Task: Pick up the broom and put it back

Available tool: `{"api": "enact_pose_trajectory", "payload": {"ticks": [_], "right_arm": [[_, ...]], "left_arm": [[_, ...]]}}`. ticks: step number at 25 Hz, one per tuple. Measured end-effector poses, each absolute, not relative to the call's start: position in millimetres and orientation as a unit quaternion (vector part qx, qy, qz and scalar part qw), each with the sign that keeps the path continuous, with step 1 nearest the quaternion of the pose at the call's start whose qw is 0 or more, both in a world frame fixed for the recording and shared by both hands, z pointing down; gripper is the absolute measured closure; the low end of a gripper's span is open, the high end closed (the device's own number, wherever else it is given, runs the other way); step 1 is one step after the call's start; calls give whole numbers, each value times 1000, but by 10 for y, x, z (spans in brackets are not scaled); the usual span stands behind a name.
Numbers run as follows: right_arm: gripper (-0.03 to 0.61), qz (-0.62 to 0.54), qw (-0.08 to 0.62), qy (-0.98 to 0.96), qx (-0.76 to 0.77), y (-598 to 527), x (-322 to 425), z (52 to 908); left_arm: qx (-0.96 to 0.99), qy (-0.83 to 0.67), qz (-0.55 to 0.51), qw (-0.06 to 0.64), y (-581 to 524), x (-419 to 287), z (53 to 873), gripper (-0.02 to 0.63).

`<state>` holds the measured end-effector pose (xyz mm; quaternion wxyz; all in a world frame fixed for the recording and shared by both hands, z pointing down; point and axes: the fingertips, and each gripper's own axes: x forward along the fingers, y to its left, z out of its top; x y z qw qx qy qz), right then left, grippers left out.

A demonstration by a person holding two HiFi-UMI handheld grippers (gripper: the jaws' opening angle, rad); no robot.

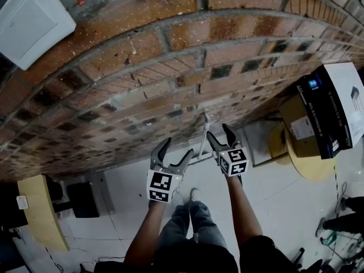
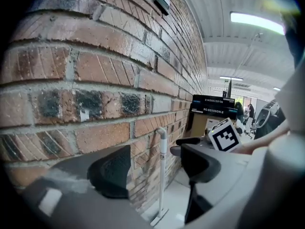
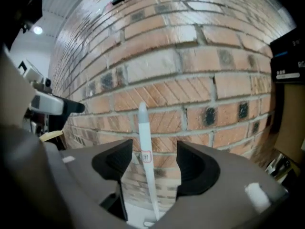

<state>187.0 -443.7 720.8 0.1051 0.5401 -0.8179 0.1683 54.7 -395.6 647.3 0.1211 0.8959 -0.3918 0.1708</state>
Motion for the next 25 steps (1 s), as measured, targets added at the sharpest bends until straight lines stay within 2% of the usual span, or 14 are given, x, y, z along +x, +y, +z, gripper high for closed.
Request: {"api": "enact_pose_trajectory", "payload": {"ticks": [11, 16, 21, 25], "right_arm": [[290, 45, -59, -823, 563, -3856, 1568, 5032], [289, 23, -47, -806, 590, -3403, 1348, 4557], [222, 34, -37, -802, 595, -3066, 1054, 4439], [216, 30, -35, -818, 574, -2896, 768, 4358]], "left_arm": [[888, -447, 97, 41, -3801, 71, 5298, 278], [854, -516, 56, 33, -3429, -521, 4776, 278], [831, -554, 41, -4, -3011, -971, 4442, 282], [827, -561, 40, -14, -2780, -1149, 4400, 282]]}}
